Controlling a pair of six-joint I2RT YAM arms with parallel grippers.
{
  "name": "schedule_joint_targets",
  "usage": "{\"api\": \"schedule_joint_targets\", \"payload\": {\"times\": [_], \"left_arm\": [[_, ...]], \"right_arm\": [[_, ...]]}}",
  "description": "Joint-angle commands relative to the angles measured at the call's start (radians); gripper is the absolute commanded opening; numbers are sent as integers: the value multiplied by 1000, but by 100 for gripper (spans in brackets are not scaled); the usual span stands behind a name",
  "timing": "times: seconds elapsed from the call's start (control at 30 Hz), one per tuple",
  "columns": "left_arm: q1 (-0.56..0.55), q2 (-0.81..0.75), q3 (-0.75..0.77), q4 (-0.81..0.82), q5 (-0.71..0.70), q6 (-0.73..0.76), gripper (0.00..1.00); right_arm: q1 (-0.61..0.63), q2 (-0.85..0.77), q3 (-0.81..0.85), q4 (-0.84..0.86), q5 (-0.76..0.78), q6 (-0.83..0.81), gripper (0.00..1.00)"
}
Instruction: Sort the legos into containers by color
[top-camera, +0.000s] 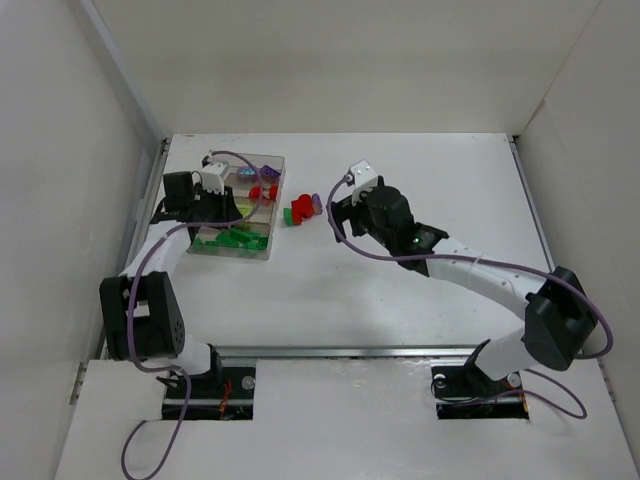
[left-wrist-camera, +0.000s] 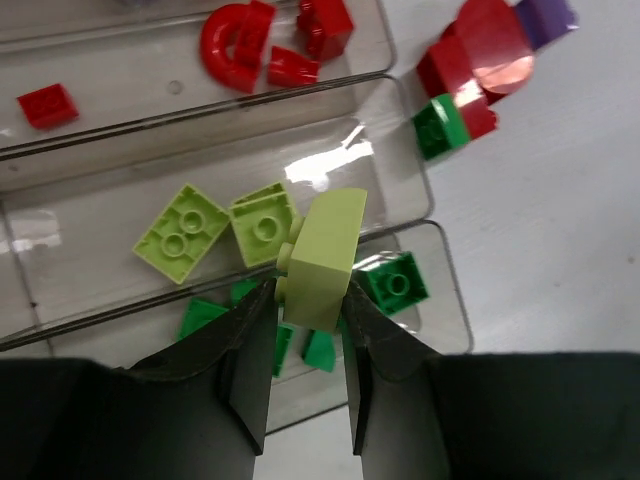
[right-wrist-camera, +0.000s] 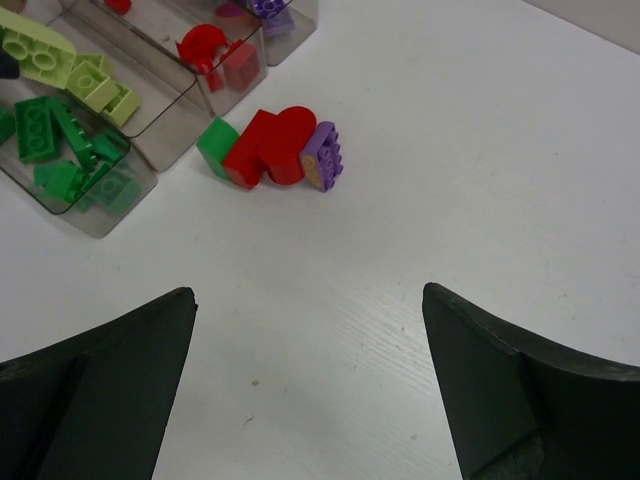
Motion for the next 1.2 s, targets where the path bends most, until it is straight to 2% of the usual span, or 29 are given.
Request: {"api": "schedule_joint_targets", "payload": {"times": [0.0,0.13,0.3,0.43,0.6,0.67,0.77,0.9,0.93,0.97,1.07,1.1,1.17], "left_arm": [[19,39,88,70,-75,43,0],[57,120,185,81,-87,43,0],[66,148,173,81,-129,43,0],[77,167,164,69,-129,104,4],[114,176,153,20,3,262,10],[140,187,144,6,14,312,11],[149,211,156,-19,37,322,13],[149,263,200,-9,28,304,32],[149,274,211,-28,41,319,45],[149,292,223,-73,42,336,50],[149,305,280,-102,7,350,60],[149,305,291,-102,-10,350,67],[158,305,329,-102,-33,350,74]], "right_arm": [[-47,27,86,57,-31,10,100],[-102,49,127,57,-105,10,100],[-123,93,149,57,-137,10,100],[-123,104,182,57,-180,10,100],[-123,182,280,57,-217,24,100],[-123,227,340,47,-238,34,100],[-123,283,424,47,-267,45,100],[-123,391,504,35,-205,54,100],[-123,405,517,21,-195,54,100],[-123,415,526,21,-165,54,100],[-123,448,537,21,-119,54,100],[-123,457,537,21,-110,54,100],[-123,488,563,-9,-109,54,100]]}}
